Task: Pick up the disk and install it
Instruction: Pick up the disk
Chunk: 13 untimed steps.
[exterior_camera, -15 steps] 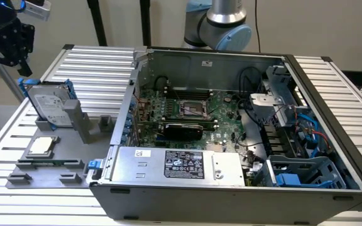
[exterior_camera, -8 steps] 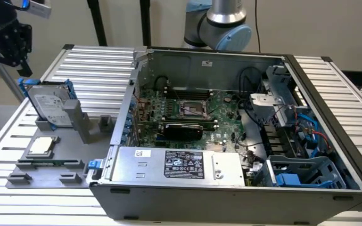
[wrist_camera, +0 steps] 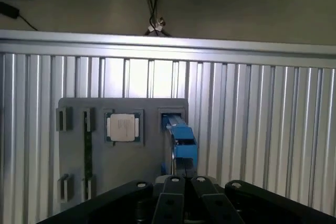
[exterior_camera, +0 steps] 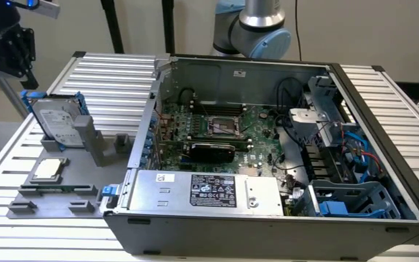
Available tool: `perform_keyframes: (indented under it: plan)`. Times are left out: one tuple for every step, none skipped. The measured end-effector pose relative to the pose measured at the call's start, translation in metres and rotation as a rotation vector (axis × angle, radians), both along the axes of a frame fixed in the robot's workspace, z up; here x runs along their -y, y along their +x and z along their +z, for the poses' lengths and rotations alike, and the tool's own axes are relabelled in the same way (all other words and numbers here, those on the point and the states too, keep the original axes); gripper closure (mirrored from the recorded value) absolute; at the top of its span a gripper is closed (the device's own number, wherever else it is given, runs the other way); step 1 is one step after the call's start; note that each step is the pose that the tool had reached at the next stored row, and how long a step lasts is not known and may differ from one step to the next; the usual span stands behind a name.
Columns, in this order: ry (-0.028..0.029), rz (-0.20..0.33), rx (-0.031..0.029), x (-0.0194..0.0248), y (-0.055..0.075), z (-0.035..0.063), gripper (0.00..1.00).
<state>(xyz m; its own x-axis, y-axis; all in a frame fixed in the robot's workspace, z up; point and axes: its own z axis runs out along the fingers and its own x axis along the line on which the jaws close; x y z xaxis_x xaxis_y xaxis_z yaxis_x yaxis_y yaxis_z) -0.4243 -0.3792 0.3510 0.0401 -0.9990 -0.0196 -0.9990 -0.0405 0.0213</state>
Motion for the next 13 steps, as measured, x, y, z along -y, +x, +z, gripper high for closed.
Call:
perform_keyframes:
  plan:
    - [0.0001, 0.003, 0.0009, 0.0, 0.0001, 0.0, 1.0]
    - [0.0, 0.004, 0.0014, 0.0, 0.0001, 0.0, 1.0]
    - [-0.0001, 0.004, 0.0015, 0.0, 0.0001, 0.0, 1.0]
    - [0.0, 0.004, 0.0015, 0.0, 0.0001, 0.0, 1.0]
    - [-0.0001, 0.004, 0.0015, 0.0, 0.0002, 0.0, 0.0]
    - [-0.0001, 0.004, 0.0014, 0.0, 0.0002, 0.0001, 0.0]
    - [-0.0001, 0.004, 0.0013, 0.0, 0.0002, 0.0001, 0.0]
    - [-0.0001, 0.004, 0.0013, 0.0, 0.0002, 0.0001, 0.0]
    - [-0.0001, 0.004, 0.0014, 0.0, 0.0002, 0.0001, 0.0]
    - [-0.0002, 0.004, 0.0012, 0.0, 0.0001, 0.0001, 0.0]
    - [-0.0003, 0.004, 0.0012, 0.0, 0.0002, -0.0001, 0.0]
    - [-0.0001, 0.004, 0.0014, 0.0, 0.0002, -0.0005, 0.0]
    - [0.0001, 0.003, 0.0015, 0.0, 0.0002, -0.001, 0.0]
